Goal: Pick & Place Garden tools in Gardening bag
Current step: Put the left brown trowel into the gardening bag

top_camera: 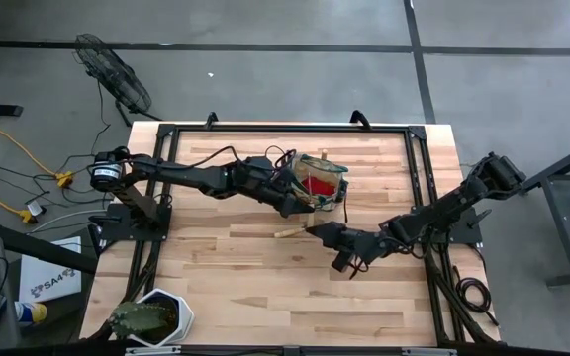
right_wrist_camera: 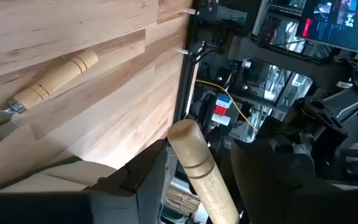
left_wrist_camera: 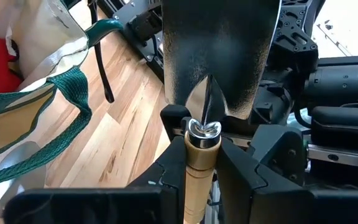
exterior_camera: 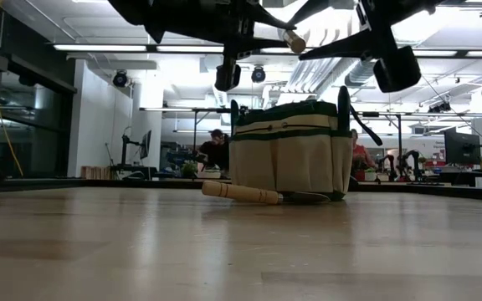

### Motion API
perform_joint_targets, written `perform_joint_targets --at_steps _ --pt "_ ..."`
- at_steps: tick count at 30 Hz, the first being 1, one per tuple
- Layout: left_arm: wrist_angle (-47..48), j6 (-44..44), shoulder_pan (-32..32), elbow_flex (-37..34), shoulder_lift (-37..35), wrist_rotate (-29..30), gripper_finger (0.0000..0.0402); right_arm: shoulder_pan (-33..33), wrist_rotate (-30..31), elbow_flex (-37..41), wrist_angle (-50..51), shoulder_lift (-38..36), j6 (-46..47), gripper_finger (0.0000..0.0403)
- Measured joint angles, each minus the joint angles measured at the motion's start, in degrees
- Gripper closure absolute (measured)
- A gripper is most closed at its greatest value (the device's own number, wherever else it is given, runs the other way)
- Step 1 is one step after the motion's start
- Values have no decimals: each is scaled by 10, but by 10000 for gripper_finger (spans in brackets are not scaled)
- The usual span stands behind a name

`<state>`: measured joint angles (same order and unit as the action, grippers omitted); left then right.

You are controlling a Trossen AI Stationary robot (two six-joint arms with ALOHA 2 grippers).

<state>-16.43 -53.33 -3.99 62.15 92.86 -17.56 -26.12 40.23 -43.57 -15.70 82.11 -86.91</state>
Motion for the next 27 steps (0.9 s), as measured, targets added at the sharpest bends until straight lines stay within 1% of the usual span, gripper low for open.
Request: perform_joint_targets --at_steps 7,12,19,24,27 --pt "-1 1 0 0 0 1 346 0 -5 0 0 0 1 256" --pt "-1 1 0 0 0 0 346 1 -28 0 1 0 2 271" --pt "2 1 0 0 0 2 346 11 -39 0 -16 29 2 285" --pt "5 4 6 0 0 -2 346 13 -36 0 -47 45 -3 293" --pt "8 3 7 1 0 -4 346 13 -21 0 -62 45 -4 295"
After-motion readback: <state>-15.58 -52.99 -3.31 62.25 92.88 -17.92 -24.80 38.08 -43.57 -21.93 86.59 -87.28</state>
